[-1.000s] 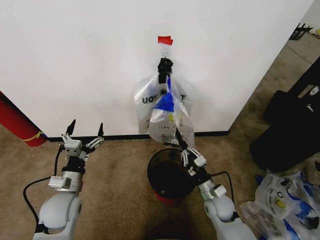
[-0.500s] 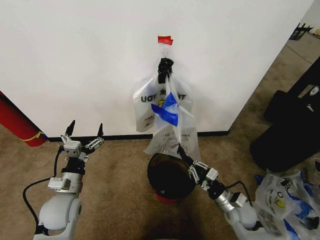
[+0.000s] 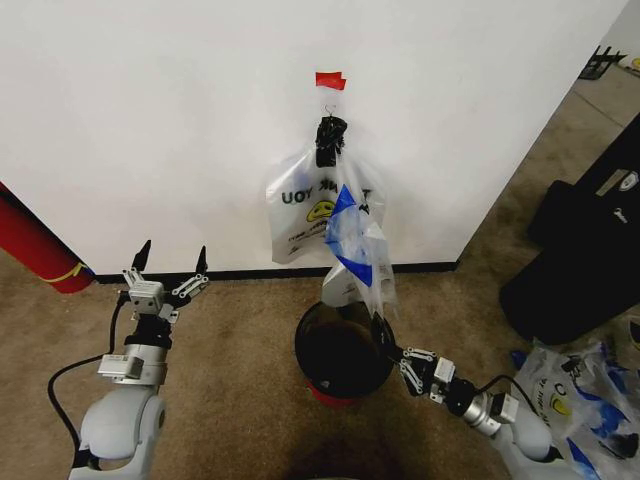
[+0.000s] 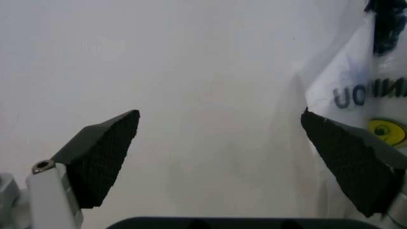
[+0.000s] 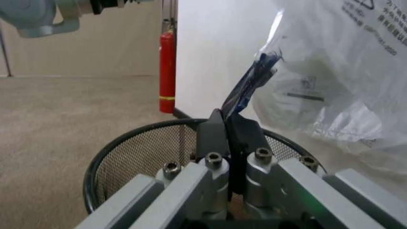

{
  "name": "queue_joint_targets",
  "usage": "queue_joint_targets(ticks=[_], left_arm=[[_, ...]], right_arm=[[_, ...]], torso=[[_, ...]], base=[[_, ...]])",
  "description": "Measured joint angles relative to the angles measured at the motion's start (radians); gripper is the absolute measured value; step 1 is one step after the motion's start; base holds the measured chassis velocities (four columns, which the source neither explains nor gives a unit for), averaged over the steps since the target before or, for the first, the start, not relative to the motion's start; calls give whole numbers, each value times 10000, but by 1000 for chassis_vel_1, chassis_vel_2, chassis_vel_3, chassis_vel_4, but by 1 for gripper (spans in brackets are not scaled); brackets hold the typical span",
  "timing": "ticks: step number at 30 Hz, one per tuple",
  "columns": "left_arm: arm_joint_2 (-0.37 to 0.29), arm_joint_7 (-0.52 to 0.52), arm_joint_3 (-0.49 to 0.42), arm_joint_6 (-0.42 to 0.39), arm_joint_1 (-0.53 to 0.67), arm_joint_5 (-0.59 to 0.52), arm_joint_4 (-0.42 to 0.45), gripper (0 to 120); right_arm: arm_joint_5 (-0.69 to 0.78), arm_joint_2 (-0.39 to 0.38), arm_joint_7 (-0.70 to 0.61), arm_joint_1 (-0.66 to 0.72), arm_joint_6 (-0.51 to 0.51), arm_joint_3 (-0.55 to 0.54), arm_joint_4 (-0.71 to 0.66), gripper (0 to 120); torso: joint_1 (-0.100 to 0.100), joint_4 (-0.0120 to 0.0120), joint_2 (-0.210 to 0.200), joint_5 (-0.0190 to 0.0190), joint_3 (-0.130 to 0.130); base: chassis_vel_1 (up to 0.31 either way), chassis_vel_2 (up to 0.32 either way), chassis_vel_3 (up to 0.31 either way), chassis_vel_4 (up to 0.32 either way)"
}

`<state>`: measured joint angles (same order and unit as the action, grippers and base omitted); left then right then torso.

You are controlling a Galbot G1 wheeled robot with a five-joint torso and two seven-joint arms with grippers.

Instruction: Pick up the garbage bag from the wall and place it over the trash bin.

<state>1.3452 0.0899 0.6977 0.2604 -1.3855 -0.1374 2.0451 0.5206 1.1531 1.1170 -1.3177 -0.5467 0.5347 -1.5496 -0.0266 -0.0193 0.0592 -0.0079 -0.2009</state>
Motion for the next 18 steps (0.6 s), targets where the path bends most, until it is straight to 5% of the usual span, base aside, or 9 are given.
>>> queue_joint_targets(ticks=[18], left_arm=[[-75, 2, 152, -15, -128, -32, 199, 100]], right_arm=[[1324, 417, -1553, 66, 167, -248, -787, 4]], torso=[[0, 0, 0, -1, 0]], base=[[0, 0, 0, 0]])
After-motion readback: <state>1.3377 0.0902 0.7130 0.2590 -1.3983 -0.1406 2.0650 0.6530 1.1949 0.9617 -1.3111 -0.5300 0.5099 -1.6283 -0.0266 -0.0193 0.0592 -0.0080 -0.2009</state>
